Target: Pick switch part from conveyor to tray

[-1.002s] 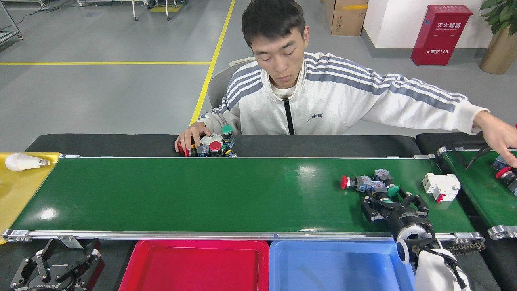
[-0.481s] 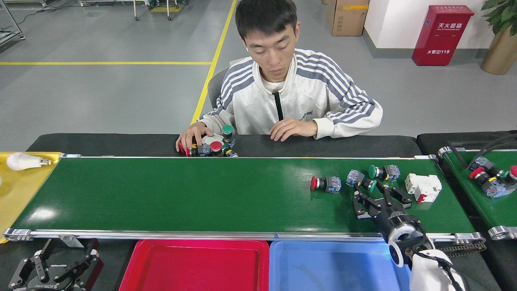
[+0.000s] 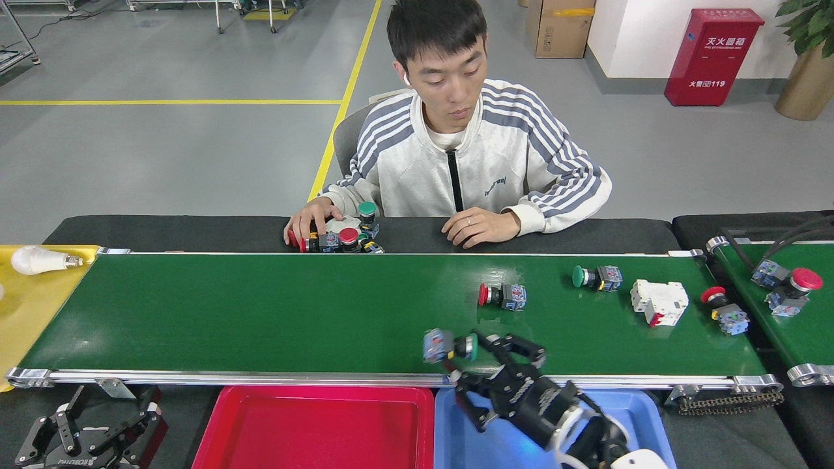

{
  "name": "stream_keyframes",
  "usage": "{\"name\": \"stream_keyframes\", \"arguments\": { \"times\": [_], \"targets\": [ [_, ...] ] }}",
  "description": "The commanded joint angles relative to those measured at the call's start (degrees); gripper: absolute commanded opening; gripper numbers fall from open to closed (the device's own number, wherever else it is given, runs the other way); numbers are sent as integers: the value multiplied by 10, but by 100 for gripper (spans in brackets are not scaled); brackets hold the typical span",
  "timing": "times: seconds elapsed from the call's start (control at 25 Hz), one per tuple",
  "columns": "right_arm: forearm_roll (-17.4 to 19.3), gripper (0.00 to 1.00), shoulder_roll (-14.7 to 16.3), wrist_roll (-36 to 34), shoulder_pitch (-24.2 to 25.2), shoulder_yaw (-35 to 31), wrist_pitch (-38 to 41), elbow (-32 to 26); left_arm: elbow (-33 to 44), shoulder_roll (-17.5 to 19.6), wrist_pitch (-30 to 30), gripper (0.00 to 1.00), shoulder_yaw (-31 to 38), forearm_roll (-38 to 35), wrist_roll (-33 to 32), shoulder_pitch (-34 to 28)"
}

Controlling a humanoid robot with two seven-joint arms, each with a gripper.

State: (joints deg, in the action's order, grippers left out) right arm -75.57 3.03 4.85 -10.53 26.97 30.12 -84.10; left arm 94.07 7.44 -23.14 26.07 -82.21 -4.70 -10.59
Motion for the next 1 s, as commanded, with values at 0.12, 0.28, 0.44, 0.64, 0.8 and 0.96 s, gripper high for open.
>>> {"name": "stream_keyframes", "arguments": {
  "times": [0.12,0.28,0.44,0.64,0.8,0.96],
  "targets": [
    [14,96,-3,-4,17,-59,20,-34,10,4,0,100,2,2,5,-1],
    [15,94,-36,-13,130,-231,-154,-82,17,3,0,100,1,3,5,-1],
    [16,94,-36,-71,196,-297,-294,-109,33,1,0,100,0,2,3,-1],
    [-2,94,-24,-46,116,-293,-369,-49,43,0,5,100,-80,0,3,15],
    [-25,94,-27,-19,47,-254,-395,10,64,-15,19,100,-146,-13,-3,43],
    [-25,94,-28,-19,1,-196,-447,67,52,-52,76,100,-254,-110,-3,93]
  ]
}}
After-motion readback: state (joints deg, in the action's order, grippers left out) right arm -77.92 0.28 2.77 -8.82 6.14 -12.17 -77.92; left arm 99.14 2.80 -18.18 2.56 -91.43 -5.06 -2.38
